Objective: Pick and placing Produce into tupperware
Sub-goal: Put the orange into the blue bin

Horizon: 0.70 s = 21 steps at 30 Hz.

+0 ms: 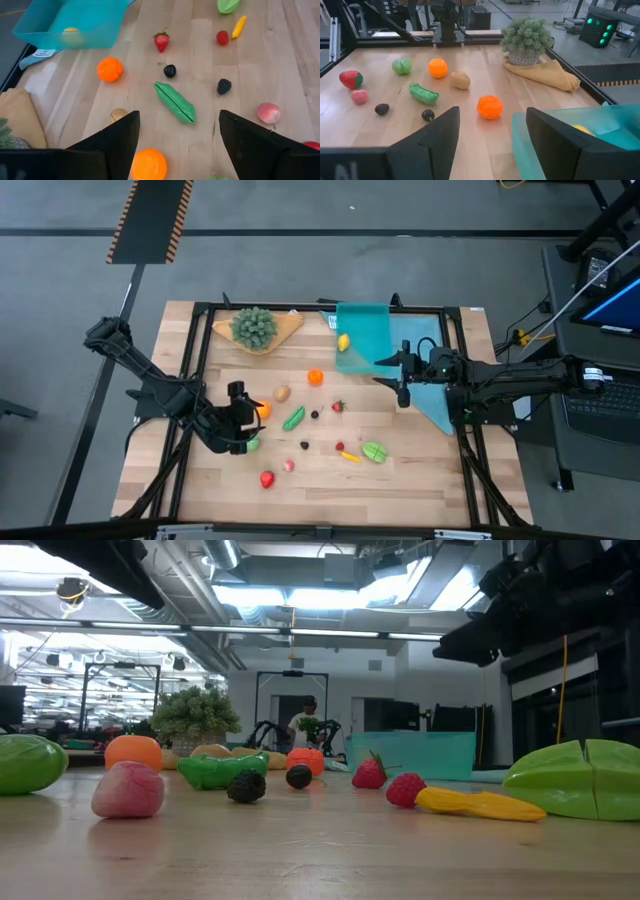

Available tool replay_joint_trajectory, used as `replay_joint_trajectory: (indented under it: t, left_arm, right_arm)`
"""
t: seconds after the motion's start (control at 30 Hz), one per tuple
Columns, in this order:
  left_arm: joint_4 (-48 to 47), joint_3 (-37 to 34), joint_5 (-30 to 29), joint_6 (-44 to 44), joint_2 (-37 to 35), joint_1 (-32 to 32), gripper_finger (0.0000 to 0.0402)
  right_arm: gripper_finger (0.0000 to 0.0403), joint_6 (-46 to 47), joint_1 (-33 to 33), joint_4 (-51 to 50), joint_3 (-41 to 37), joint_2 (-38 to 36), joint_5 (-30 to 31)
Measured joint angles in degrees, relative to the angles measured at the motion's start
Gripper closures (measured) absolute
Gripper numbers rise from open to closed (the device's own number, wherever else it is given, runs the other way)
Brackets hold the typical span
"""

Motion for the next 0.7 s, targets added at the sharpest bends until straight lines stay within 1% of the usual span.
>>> replay_joint_trajectory:
  t: [0.23,0.43,0.7]
  left_arm:
    - [-0.14,0.0,0.31,0.04,0.01,2.88,0.0138]
    - [-2.68,-0.02,9.0,-3.03,0.01,7.02,0.0138]
    - [-4.51,-1.12,14.44,-3.02,0.03,13.97,0.0138]
  right_arm:
    - [0.0171,1.31,0.0,0.0,0.0,0.0,-0.01]
    - [0.0171,1.46,0.0,-0.26,0.0,0.0,-0.01]
    - [0.0171,1.37,-0.01,-0.35,0.0,0.0,-0.01]
